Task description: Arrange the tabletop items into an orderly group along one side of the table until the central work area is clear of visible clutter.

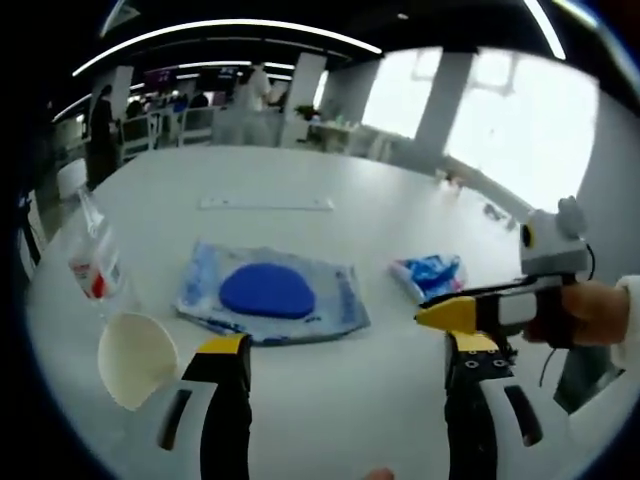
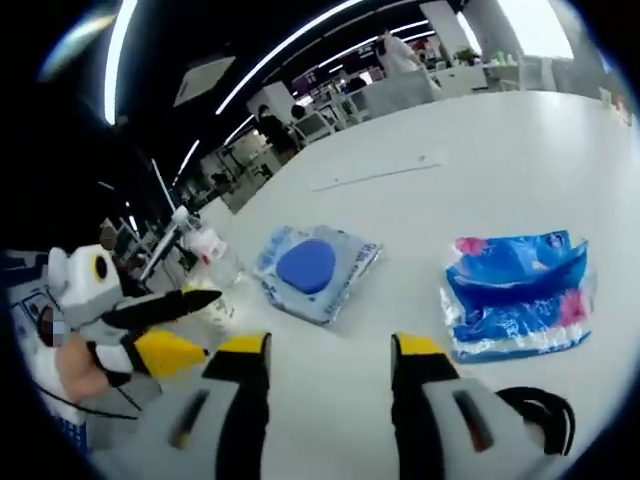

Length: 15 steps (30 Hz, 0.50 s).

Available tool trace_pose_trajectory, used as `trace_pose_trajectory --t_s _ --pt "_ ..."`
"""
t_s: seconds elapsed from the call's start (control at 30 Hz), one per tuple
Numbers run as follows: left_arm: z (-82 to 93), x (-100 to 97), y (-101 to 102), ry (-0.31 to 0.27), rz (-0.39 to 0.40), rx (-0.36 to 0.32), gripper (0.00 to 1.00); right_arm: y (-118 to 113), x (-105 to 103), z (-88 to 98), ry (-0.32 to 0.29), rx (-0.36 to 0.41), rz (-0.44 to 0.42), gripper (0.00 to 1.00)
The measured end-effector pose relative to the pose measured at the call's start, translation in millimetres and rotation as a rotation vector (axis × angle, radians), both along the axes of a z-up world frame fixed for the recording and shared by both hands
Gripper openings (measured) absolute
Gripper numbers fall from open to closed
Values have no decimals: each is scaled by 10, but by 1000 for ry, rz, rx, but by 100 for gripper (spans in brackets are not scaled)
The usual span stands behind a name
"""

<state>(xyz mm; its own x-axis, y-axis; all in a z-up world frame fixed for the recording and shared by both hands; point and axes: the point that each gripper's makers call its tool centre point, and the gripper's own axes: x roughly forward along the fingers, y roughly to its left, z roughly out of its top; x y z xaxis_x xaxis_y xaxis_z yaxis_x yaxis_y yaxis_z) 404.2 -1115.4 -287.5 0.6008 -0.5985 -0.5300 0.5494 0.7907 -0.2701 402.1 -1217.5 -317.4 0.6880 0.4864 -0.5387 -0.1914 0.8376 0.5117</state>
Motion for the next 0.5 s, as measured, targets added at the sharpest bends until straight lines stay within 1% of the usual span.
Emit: trace_pose_trajectory --t_s 0.13,0.23,0.27,0.33,0.4,0.43,0.5 --pt "19 61 37 4 21 -8 76 87 111 -14 56 92 -51 46" --pt "82 126 43 -11 30 -14 76 117 160 -67 71 84 -53 45" --pt "94 150 43 -14 32 -13 76 125 174 -96 79 68 -51 45" --pt "120 212 48 -25 26 15 76 141 213 -125 84 60 -51 45" --pt "125 279 61 -37 6 66 75 151 251 -146 89 67 -57 45" --pt "143 311 58 -45 4 72 75 156 269 -160 92 69 -58 45" --pt "206 402 49 -57 7 62 75 176 295 -188 99 67 -55 45"
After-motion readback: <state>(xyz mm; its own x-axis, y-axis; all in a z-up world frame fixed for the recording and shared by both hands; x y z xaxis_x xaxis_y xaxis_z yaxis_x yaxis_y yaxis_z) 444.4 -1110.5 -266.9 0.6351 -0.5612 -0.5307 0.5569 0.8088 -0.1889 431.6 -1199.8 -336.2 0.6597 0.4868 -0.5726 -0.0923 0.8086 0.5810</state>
